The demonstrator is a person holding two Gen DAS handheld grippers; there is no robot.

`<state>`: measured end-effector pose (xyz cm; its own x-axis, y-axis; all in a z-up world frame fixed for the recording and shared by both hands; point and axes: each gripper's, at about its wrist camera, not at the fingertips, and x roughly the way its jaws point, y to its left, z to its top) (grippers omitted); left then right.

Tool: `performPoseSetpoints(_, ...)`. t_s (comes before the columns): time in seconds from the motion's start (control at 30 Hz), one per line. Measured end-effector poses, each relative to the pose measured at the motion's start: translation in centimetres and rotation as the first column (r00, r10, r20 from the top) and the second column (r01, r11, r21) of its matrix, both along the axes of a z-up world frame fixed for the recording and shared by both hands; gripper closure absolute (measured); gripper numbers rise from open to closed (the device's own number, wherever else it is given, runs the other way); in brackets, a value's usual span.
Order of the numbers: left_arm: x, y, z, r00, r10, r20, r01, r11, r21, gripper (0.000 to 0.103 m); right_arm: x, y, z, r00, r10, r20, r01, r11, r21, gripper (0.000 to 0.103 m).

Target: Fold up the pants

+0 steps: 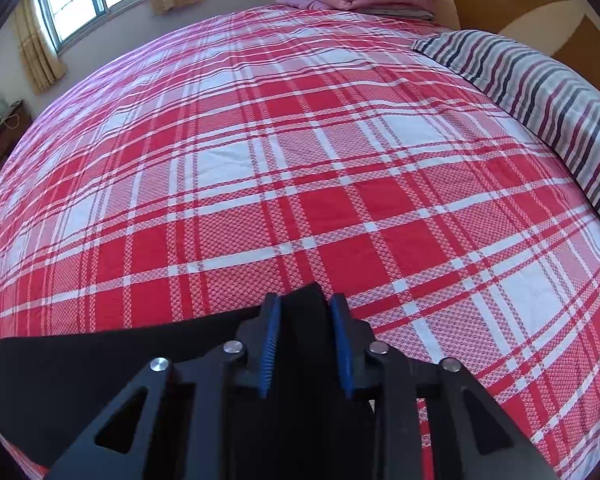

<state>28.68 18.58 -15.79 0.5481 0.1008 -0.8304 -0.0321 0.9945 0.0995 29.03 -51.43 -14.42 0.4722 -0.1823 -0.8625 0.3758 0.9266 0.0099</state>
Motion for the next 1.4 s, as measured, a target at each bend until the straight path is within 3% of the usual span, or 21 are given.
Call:
performPoseSetpoints(0.2, 0.0, 0.0, -0.1, 1.000, -0.021, 0.016, 0.021, 1.000, 0.004, 0.086, 0.4, 1.0, 0.1, 1.000, 0.028, -0.011, -0.028, 0.998, -0.051, 0.089)
performPoseSetpoints(0.33, -0.4, 0.5, 0.3, 0.999, -0.026, 0.037, 0.028, 0.999, -0.032, 0.089, -0.1, 1.7, 1.1, 0.999, 0.042, 0.010, -0.041, 0.997, -0.072, 0.097)
performPoseSetpoints(0.6, -1.7, 1.2, 2.3, 0.991, -0.031, 0.128, 0.044, 0.995, -0.094, 0.091, -3.3, 4.4, 6.4, 0.980, 0.120, 0.159, -0.101, 0.987, -0.123, 0.098)
performPoseSetpoints(1.0, -4.2, 2.6, 5.3, 0.970, -0.026, 0.242, 0.072, 0.980, -0.186, 0.091, -11.6, 7.3, 13.0, 0.901, 0.206, 0.382, -0.148, 0.973, -0.177, 0.098)
performPoseSetpoints(1.4, -10.0, 4.8, 7.1, 0.933, -0.019, 0.360, 0.134, 0.946, -0.295, 0.091, -21.8, 7.1, 13.7, 0.847, 0.198, 0.493, -0.138, 0.978, -0.156, 0.098)
